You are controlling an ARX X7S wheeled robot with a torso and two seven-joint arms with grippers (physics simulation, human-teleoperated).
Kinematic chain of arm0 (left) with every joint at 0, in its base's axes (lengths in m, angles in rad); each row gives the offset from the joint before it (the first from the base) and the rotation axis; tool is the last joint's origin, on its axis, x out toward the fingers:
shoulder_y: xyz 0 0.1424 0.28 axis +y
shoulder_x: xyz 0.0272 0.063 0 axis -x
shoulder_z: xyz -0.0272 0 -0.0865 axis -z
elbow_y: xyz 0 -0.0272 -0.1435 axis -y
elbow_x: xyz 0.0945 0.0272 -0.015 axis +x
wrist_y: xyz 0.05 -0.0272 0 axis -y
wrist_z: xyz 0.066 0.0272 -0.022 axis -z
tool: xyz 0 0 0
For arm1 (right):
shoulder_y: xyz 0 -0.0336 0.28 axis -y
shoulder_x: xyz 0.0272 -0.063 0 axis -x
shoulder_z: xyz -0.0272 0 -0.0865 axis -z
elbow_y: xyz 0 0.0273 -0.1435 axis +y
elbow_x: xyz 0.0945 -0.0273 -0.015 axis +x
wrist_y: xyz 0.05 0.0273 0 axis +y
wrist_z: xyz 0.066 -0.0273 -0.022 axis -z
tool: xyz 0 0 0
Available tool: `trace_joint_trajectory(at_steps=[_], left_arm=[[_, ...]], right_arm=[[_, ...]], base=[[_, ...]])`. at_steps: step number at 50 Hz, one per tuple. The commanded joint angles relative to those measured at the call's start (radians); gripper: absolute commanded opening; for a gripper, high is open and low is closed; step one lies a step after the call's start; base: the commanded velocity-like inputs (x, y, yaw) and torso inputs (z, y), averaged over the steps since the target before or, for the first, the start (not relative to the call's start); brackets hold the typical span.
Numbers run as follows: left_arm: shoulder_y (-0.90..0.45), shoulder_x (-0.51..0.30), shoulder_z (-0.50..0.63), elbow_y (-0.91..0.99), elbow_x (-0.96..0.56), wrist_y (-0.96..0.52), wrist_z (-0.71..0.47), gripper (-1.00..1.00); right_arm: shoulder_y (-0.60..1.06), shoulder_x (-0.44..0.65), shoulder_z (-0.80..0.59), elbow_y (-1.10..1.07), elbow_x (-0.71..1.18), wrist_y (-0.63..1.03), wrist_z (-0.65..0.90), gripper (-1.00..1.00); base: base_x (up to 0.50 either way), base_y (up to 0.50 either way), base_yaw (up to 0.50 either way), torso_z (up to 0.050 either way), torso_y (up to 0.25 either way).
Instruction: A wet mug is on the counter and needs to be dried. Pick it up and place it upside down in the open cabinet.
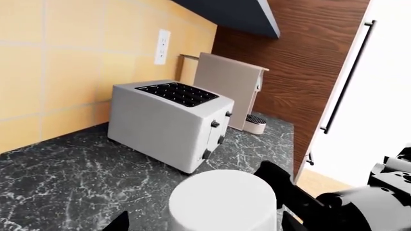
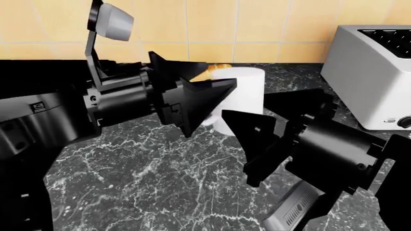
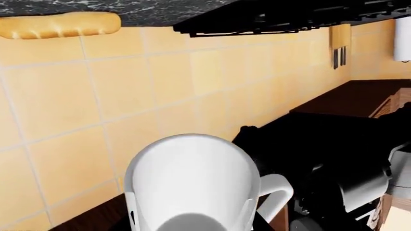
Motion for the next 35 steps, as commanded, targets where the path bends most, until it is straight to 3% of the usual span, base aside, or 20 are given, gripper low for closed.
trace_joint_trajectory(at_steps=[1,35], left_arm=[[0.005,0.001,0.028,-0.001,0.028,0.021,0.029,1.0],[-0.013,0.015,0.107,-0.014,0.079,0.06,0.089,1.0]], right_arm=[[-0.001,-0.001,0.029,-0.001,-0.02,0.01,-0.004,-1.0],[-0.009,-0.033,0.076,-0.01,0.047,0.047,-0.047,-1.0]], base=[[0.0,0.0,0.0,0.0,0.0],[0.0,0.0,0.0,0.0,0.0]])
